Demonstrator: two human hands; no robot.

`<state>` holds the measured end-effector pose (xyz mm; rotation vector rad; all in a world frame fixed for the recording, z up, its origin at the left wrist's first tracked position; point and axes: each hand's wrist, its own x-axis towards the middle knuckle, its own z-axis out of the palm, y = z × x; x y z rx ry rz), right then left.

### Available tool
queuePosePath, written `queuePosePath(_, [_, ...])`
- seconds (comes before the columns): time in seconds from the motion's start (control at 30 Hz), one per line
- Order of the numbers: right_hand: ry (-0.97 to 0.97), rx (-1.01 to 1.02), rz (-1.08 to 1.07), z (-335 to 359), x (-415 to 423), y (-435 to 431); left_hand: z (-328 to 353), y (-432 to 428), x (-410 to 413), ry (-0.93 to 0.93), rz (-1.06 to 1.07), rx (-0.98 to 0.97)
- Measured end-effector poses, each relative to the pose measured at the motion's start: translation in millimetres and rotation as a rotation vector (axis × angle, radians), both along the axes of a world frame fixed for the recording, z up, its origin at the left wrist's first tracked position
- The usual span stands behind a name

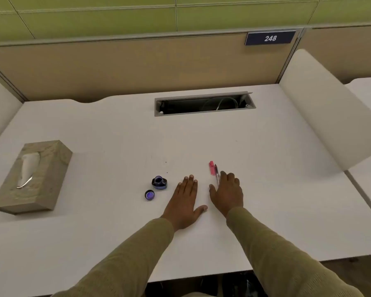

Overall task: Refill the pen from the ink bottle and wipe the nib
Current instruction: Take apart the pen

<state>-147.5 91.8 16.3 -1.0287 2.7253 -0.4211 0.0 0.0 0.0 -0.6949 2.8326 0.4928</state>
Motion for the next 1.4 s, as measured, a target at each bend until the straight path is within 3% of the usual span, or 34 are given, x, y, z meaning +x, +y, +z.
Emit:
queuePosePath(0.5, [-0.161, -0.09, -0.064, 0.4, -10.4, 4.4, -7.8, 5.7, -5.0, -0.002, 0.003, -0.034])
queuePosePath(0.8, [-0.311, -0.331, -0.143, 6.9, -8.9, 14.1, 1.8, 5.6, -12.6, 0.061, 0.081, 0.034])
queuePosePath(1.0, [-0.38, -0.486, -0.057, 20.7, 4.1, 22.3, 28.7, 6.9, -22.9, 0.425, 0.384, 0.294])
queuePosePath(1.13, [-0.545, -0.566, -0.083, 28.3, 17.2, 27.8, 60.4, 3.8, -21.3, 0.635, 0.57, 0.543])
queuePosePath(1.23, [-0.722, -0.623, -0.101, 38.3, 28.1, 29.2, 80.4, -0.3, -17.6, 0.642, 0.685, 0.805])
queuePosePath(1.4, [-0.99, -0.689, -0.098, 63.4, 44.2, 24.5, 107.1, -6.4, -7.3, 0.658, 0.742, 1.026])
